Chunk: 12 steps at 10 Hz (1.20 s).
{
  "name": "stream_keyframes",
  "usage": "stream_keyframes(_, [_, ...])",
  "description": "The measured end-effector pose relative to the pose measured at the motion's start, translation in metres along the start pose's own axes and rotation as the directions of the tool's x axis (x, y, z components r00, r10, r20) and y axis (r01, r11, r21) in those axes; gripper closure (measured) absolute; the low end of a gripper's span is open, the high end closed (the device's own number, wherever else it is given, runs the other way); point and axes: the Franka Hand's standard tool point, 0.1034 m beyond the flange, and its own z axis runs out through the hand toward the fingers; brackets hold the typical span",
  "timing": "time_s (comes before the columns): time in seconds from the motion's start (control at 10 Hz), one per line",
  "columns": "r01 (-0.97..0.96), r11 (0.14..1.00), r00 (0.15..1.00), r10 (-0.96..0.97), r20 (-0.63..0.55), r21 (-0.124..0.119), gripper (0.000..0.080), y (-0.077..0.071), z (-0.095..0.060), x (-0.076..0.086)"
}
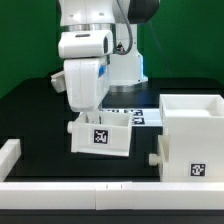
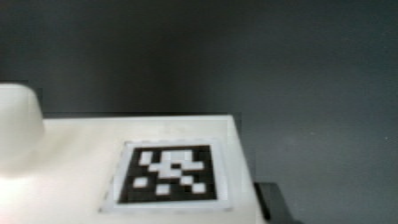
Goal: Assemble drawer
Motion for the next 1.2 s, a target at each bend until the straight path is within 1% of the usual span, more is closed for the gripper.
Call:
stream_keyframes(0.3, [0.003,1.000,1.000,-0.003,0.000,-0.001,0.0761,0.000,0.000,0.001])
stream_keyframes(0.4, [0.058,0.998,0.998,-0.058,0.010,-0.018,0.0761,0.006,-0.008,0.009])
stream_keyframes(0.5, [0.022,0.999,1.000,-0.022,0.008,-0.025,0.0761,0.009,-0.012,0.022])
stream_keyframes(0.6, [-0.013,1.000,1.000,0.013,0.006,-0.010,0.0761,0.008,-0.010,0.035])
stream_keyframes(0.7, [-0.046,0.998,0.999,0.046,0.011,0.036,0.0761,0.004,-0.006,0.039])
stream_keyframes(0.9, [-0.090,0.992,0.996,0.088,0.029,0.090,0.0761,0.002,-0.004,0.043])
stream_keyframes(1.2, [-0.082,0.993,0.996,0.080,0.027,0.090,0.0761,0.000,-0.003,0.061])
